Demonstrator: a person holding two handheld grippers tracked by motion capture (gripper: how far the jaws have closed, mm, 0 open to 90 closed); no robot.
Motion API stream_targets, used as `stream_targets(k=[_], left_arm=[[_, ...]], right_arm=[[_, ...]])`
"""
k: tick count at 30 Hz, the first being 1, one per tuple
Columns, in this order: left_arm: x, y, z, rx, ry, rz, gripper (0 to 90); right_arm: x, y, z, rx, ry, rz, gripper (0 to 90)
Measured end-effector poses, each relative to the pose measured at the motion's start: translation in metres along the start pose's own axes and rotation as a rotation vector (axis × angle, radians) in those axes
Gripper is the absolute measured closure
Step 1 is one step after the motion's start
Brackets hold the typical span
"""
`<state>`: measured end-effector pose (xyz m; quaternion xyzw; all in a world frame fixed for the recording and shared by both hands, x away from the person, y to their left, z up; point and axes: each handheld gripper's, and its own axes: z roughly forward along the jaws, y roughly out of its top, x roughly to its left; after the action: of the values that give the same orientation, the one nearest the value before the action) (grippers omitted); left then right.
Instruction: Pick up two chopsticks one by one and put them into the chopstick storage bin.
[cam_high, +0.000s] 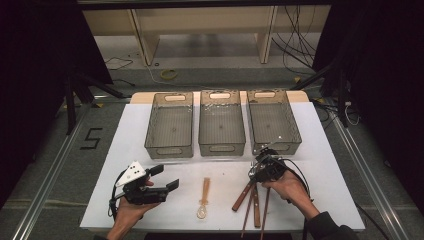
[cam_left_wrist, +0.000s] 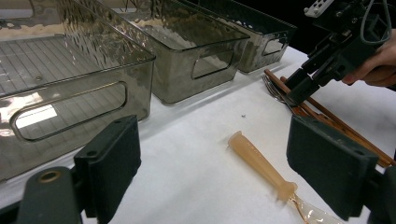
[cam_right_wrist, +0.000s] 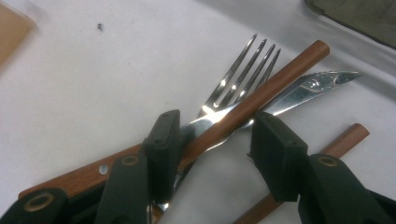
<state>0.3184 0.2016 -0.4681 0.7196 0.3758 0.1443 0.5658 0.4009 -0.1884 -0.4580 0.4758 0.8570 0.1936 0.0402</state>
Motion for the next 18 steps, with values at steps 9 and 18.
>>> stream_targets(k=[9, 18], left_arm=[[0.000, 0.000, 0.000, 0.001, -0.004, 0.002, 17.1], [0.000, 0.000, 0.001, 0.004, -0.006, 0.006, 17.1]], right_arm=[[0.004, 0.000, 0.001, 0.005, 0.011, 0.018, 60.1], [0.015, 0.001, 0.004, 0.005, -0.051, -0.003, 61.1]])
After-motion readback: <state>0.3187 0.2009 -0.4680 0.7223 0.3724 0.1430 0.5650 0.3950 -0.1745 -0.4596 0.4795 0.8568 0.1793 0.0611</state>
